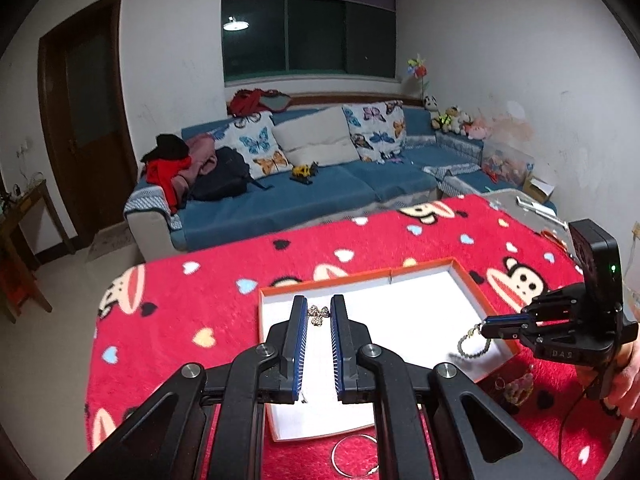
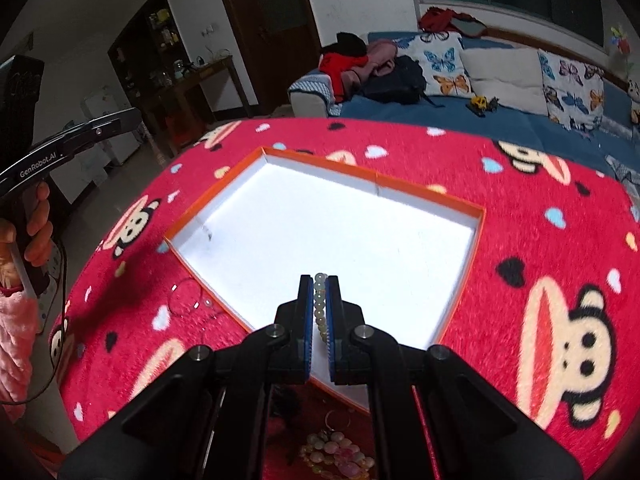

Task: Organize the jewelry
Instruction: 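Carry both pieces into the orange tray and open both tools to release them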

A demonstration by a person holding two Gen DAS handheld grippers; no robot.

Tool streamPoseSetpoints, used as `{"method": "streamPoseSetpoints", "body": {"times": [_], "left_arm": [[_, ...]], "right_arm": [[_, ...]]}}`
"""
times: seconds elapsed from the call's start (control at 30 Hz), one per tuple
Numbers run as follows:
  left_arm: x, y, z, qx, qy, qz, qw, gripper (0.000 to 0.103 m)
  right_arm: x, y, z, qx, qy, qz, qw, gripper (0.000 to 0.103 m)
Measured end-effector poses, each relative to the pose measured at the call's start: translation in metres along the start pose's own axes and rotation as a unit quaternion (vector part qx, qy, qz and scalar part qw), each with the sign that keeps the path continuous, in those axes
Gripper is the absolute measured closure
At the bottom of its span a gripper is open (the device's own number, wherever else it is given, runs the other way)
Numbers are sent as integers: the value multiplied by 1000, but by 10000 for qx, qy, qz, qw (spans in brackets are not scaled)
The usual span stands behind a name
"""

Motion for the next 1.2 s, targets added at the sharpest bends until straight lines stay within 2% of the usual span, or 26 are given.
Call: {"method": "streamPoseSetpoints", "body": {"times": [0.23,0.57,0.9,0.97,1.03,1.1,1.17,1.2], "left_arm": [[32,-37,0,51,36,448,9990,91],[94,-89,-1,162,178,1176,9928,91],[118,-102,-1,112,240,1463,9889,89],[120,-103,-1,123,276,1507,9881,88],[120,-103,-2,106,295,1486,9884,84],[119,-100,-2,100,327,1459,9887,68],[118,-95,-3,86,344,1391,9896,60],[117,-93,-4,81,336,1367,9900,60]], "right_arm": [[11,-13,-7,34,-130,165,9998,96],[20,-21,-9,66,-206,259,9994,95],[24,-17,-7,55,-307,242,9992,92],[25,-13,-5,55,-322,227,9992,88],[27,-9,-3,7,-315,219,9993,75],[29,-1,3,10,-215,174,9996,70],[32,5,10,-102,-129,187,9997,65],[33,7,14,-175,-85,196,9996,57]]}}
Point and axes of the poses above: each gripper's, at about its wrist camera, not at the fingertips, and y roughly against the way its jaws point, z to its left, x to its underside, the point moved 5 cm from there along -y, roughly the way its jaws point, and after that the axes turned 1 degree about -z, right-handed, at the moved point
